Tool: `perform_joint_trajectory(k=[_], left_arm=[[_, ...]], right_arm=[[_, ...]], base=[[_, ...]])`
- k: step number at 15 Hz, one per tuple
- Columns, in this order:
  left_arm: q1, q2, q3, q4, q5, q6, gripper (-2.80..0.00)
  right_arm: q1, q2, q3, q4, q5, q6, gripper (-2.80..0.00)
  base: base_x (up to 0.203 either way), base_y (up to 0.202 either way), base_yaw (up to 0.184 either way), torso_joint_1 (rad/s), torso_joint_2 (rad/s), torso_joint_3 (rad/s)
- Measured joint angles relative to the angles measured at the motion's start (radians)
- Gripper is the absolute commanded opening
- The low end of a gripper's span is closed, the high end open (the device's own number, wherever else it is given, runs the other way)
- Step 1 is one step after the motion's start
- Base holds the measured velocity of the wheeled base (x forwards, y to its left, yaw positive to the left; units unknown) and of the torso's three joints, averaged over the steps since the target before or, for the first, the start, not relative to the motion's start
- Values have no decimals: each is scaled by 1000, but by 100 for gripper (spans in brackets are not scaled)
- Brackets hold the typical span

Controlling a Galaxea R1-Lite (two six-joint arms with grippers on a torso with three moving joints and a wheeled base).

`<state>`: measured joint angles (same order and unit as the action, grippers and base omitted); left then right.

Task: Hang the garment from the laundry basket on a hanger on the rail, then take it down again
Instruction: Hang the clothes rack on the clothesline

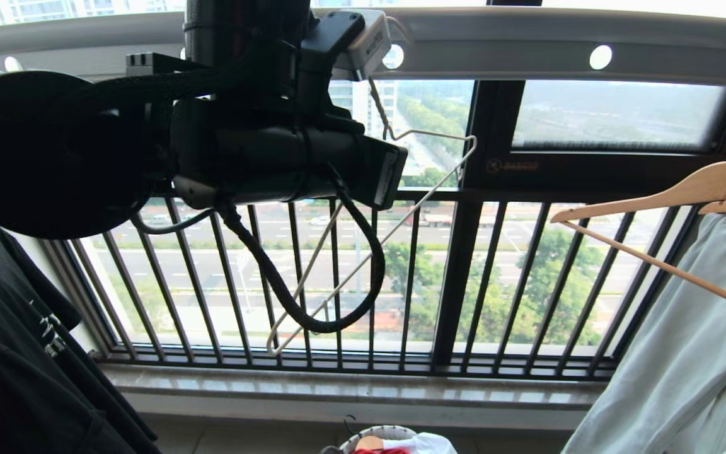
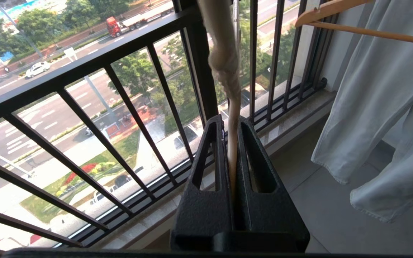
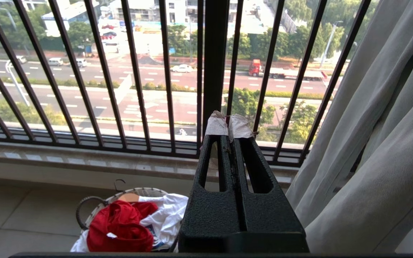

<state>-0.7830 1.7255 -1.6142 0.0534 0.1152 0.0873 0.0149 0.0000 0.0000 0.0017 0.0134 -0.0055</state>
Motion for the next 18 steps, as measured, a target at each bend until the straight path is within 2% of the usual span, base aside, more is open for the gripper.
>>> perform_joint_trajectory(k=[3, 11, 13, 16, 18], left_arm=[[2, 31, -12, -3, 31, 16, -280], [4, 47, -35, -3, 41, 15, -280], [6, 45, -33, -9, 69, 13, -280], [7, 42, -10, -104, 113, 14, -280], [7, 30, 20, -136, 120, 15, -280]], right_arm=[[0, 0, 0, 0, 0, 0, -280], [0, 0, 0, 0, 0, 0, -280], [0, 0, 0, 0, 0, 0, -280], [0, 0, 0, 0, 0, 0, -280], [0, 0, 0, 0, 0, 0, -280]], base=[[0, 0, 0, 0, 0, 0], [0, 0, 0, 0, 0, 0], [0, 0, 0, 0, 0, 0], [0, 0, 0, 0, 0, 0], [0, 0, 0, 0, 0, 0]])
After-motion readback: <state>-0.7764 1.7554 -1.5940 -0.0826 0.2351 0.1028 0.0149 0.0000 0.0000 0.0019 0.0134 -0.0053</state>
